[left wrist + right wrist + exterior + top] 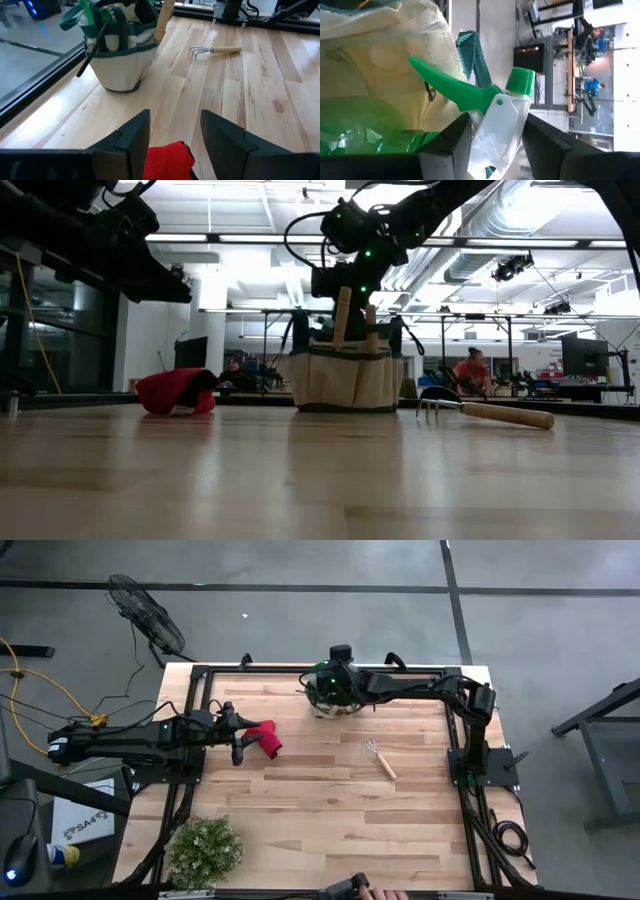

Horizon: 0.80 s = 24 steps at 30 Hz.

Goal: Pick & Place Garden tools in Gardening bag
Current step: Put the green spray bottle into the gardening bag

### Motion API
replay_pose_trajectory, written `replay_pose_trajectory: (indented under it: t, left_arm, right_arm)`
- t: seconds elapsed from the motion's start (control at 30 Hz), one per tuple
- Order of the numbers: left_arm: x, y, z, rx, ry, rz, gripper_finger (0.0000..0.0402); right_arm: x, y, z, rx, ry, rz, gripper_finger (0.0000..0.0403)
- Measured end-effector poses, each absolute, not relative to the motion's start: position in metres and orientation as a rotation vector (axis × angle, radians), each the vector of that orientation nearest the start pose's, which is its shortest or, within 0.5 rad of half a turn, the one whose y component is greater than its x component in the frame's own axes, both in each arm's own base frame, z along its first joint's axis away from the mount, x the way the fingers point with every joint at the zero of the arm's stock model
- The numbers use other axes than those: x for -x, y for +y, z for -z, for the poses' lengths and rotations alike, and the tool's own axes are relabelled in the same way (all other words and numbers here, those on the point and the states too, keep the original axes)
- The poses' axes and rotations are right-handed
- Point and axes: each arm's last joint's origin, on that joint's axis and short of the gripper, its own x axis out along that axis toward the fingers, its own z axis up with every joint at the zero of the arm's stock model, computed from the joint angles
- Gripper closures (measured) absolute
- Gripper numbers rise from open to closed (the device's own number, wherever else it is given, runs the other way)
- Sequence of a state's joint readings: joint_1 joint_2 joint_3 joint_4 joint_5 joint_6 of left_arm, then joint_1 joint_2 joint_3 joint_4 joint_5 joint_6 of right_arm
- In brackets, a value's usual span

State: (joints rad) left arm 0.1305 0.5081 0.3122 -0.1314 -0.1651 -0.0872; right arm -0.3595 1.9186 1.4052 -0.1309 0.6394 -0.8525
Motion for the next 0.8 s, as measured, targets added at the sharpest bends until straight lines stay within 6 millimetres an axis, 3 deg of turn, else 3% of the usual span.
replay_pose_trajectory:
  t: [0.3,0.57,0.8]
  left_arm:
    - [-0.131,0.022,-0.212,0.086,0.315,-0.307,0.0231]
    - [-0.131,0.022,-0.212,0.095,0.313,-0.307,0.0231]
    - [-0.131,0.021,-0.212,0.099,0.314,-0.289,0.0231]
  right_arm:
    - [-0.391,-0.157,-0.23,0.862,1.093,0.679,0.0253]
    - [-0.386,-0.154,-0.246,0.837,1.047,0.712,0.0251]
    - [-0.381,-0.153,-0.241,0.877,1.146,0.682,0.0251]
